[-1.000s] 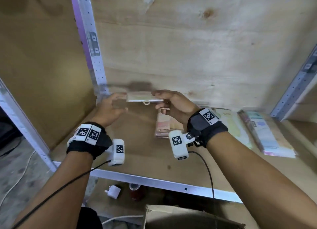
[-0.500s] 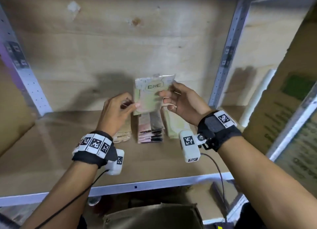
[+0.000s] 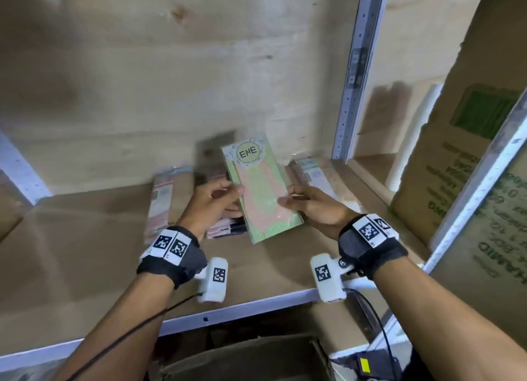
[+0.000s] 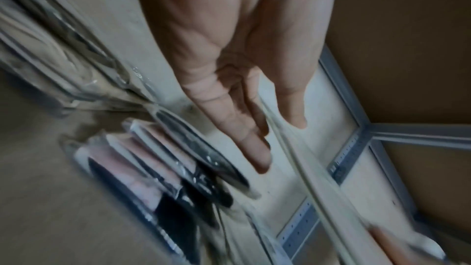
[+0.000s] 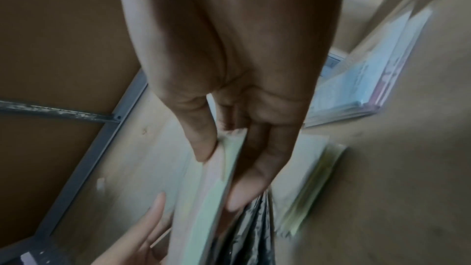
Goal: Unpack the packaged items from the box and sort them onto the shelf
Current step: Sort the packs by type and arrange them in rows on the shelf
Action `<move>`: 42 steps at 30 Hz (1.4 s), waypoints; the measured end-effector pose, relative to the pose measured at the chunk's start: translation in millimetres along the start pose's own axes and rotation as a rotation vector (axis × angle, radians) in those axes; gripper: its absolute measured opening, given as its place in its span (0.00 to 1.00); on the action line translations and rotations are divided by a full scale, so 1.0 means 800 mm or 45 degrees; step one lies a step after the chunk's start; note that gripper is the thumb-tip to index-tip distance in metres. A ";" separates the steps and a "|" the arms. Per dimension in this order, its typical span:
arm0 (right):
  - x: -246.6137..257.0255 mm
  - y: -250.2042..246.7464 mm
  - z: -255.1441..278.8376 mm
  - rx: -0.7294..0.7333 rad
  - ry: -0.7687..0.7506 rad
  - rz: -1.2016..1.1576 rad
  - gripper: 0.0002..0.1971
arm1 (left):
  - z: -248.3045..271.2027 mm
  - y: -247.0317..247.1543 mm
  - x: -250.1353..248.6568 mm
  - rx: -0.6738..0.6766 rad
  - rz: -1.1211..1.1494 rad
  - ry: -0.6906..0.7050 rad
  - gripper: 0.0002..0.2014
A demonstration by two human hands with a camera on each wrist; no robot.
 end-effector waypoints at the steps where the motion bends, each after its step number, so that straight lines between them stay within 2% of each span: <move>1: -0.005 -0.002 0.002 0.045 0.017 -0.002 0.10 | -0.007 -0.005 0.001 -0.027 0.033 -0.002 0.10; 3: -0.009 -0.004 0.005 0.125 0.032 0.040 0.16 | -0.021 -0.022 -0.001 -0.119 0.083 0.010 0.19; 5: -0.011 -0.005 0.008 0.171 0.039 0.115 0.18 | -0.035 -0.038 -0.001 -0.190 0.114 0.005 0.22; 11: -0.018 -0.013 0.008 0.230 0.038 0.264 0.12 | -0.060 -0.053 0.006 -0.338 -0.037 0.000 0.17; 14: -0.013 -0.016 0.006 0.238 0.028 0.302 0.12 | -0.065 -0.053 0.004 -0.332 -0.052 0.018 0.15; 16: -0.006 -0.017 0.002 0.219 -0.002 0.328 0.10 | -0.063 -0.051 -0.001 -0.341 0.054 -0.001 0.14; 18: 0.001 -0.019 -0.004 0.153 -0.040 0.311 0.13 | -0.058 -0.048 -0.005 -0.330 0.225 -0.046 0.16; 21: 0.009 -0.026 -0.014 -0.019 -0.074 0.202 0.16 | -0.055 -0.025 -0.009 -0.117 0.329 -0.089 0.25; 23: 0.009 -0.028 -0.023 -0.129 -0.031 0.043 0.16 | -0.051 -0.003 -0.007 0.005 0.199 -0.110 0.28; 25: 0.005 -0.028 -0.033 -0.226 0.023 -0.072 0.15 | -0.050 0.020 -0.005 0.057 0.041 -0.107 0.24; 29: -0.005 -0.031 -0.051 -0.341 0.079 -0.112 0.15 | -0.063 0.037 -0.009 -0.063 -0.164 -0.071 0.23; 32: -0.002 -0.041 -0.062 -0.413 0.033 0.124 0.16 | -0.078 0.044 -0.016 -0.123 -0.295 -0.083 0.24; 36: -0.009 -0.056 -0.070 -0.426 0.112 0.559 0.35 | -0.103 0.067 -0.022 -0.128 -0.552 -0.146 0.17; 39: -0.009 -0.059 -0.071 -0.455 0.167 0.815 0.32 | -0.115 0.080 -0.022 -0.146 -1.032 -0.189 0.16; 42: -0.013 -0.057 -0.070 -0.433 0.242 0.924 0.28 | -0.119 0.092 -0.022 -0.173 -1.346 -0.204 0.22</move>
Point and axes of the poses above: each hand's wrist, its own z-axis away from the middle knuckle, its own y-axis out of the palm, x = y × z, the point moved 7 cm from there along -z, towards the middle knuckle, and after that the axes turned 7 degrees about -y, right-handed, at the moved point
